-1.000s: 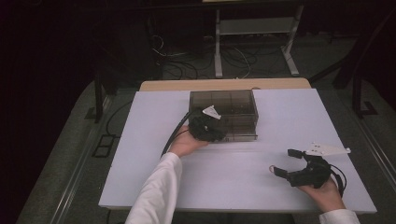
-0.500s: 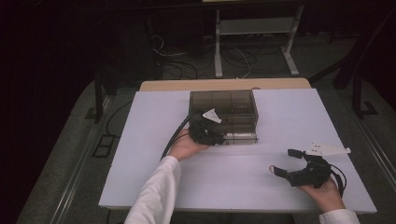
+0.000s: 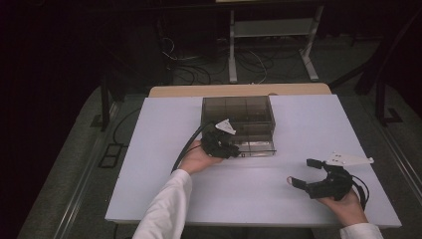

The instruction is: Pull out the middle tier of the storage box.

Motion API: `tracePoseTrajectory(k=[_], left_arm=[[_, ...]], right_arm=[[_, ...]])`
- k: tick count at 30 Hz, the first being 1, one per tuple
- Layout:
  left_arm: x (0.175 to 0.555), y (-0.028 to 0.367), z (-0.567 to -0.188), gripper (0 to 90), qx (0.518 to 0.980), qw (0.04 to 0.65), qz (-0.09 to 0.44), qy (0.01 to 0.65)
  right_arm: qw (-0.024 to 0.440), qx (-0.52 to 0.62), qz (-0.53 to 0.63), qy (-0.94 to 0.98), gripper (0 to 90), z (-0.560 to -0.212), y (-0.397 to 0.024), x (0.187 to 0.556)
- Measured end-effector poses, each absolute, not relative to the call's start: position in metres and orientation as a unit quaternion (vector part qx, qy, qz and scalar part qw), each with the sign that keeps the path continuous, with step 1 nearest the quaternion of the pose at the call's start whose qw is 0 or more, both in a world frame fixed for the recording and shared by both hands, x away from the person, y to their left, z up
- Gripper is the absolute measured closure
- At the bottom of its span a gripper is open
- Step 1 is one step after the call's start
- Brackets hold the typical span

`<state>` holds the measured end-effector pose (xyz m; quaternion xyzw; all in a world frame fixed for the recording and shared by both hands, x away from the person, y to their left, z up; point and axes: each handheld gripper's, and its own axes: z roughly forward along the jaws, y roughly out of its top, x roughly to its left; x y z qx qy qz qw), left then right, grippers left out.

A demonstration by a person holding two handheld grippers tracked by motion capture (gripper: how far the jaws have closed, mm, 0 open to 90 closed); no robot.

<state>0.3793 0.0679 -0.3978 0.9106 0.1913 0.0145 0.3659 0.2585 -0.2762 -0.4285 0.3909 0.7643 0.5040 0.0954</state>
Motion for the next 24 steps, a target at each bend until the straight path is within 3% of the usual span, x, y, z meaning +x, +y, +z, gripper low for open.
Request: tracePoseTrajectory(k=[24], left_arm=[[0.3715, 0.0701, -0.3954, 70.5, 0.914, 0.362, 0.008, 0.182]], right_arm=[[0.091, 0.393, 0.503, 0.764, 0.0, -0.4291, -0.2755, 0.2592]])
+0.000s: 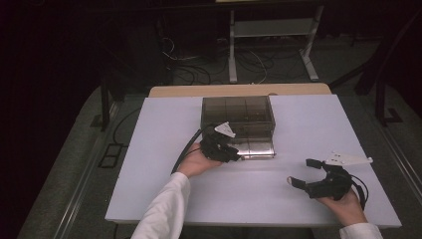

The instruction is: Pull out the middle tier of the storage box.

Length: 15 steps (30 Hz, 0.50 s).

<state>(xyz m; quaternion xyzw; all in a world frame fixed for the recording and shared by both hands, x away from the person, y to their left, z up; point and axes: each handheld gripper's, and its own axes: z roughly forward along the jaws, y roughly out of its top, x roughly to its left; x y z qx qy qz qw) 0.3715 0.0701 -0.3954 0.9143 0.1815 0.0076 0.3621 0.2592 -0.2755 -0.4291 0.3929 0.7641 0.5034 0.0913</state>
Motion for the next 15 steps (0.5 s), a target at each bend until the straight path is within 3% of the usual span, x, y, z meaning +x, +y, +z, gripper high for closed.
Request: tracePoseTrajectory(k=[15], left_arm=[[0.365, 0.076, -0.384, 64.9, 0.905, 0.383, 0.008, 0.185]], right_arm=[[0.091, 0.393, 0.503, 0.765, 0.0, -0.429, -0.275, 0.259]])
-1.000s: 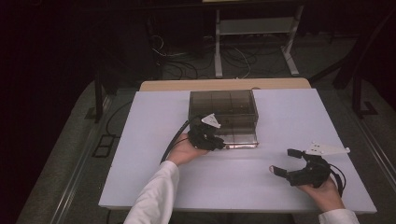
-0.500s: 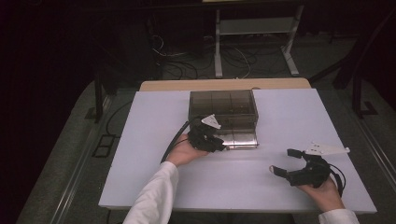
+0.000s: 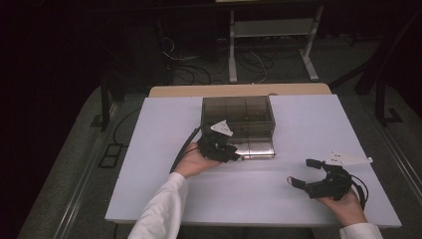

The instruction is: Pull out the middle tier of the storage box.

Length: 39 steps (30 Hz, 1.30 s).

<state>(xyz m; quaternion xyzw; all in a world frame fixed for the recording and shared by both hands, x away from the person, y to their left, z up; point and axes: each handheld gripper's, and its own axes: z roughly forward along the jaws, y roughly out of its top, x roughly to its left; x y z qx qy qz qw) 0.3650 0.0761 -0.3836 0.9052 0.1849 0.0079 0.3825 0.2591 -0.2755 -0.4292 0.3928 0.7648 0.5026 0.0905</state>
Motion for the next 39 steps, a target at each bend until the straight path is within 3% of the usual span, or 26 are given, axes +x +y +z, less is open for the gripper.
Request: tracePoseTrajectory(k=[20, 39], left_arm=[[0.348, 0.084, -0.371, 56.7, 0.896, 0.405, 0.011, 0.181], [0.329, 0.125, -0.376, 30.5, 0.859, 0.455, 0.042, 0.231]], right_arm=[[0.091, 0.393, 0.501, 0.766, 0.0, -0.429, -0.276, 0.259], [0.092, 0.393, 0.502, 0.765, 0.1, -0.429, -0.276, 0.259]])
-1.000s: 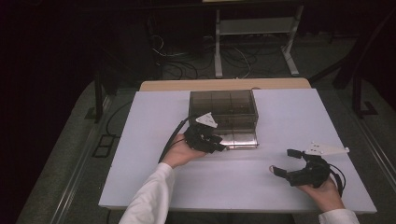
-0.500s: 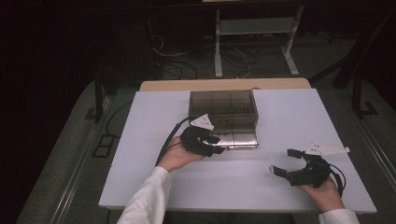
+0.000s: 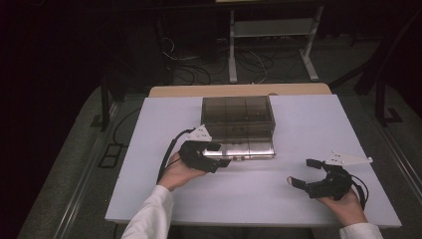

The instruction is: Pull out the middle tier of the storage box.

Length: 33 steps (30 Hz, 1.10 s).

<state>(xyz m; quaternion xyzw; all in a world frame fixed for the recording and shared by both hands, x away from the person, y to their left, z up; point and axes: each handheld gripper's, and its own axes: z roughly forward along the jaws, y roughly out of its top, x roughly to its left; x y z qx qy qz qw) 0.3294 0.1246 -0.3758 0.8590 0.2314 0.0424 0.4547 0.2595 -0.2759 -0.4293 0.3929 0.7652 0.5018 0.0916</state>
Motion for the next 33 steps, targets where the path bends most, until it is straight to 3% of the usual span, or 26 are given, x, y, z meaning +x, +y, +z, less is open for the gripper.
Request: tracePoseTrajectory(k=[21, 33], left_arm=[[0.309, 0.155, -0.394, 1.4, 0.834, 0.485, 0.039, 0.259], [0.300, 0.173, -0.398, 0.0, 0.819, 0.502, 0.055, 0.272]], right_arm=[[0.092, 0.395, 0.503, 0.763, 0.0, -0.429, -0.276, 0.259], [0.092, 0.395, 0.503, 0.763, 0.0, -0.429, -0.277, 0.260]])
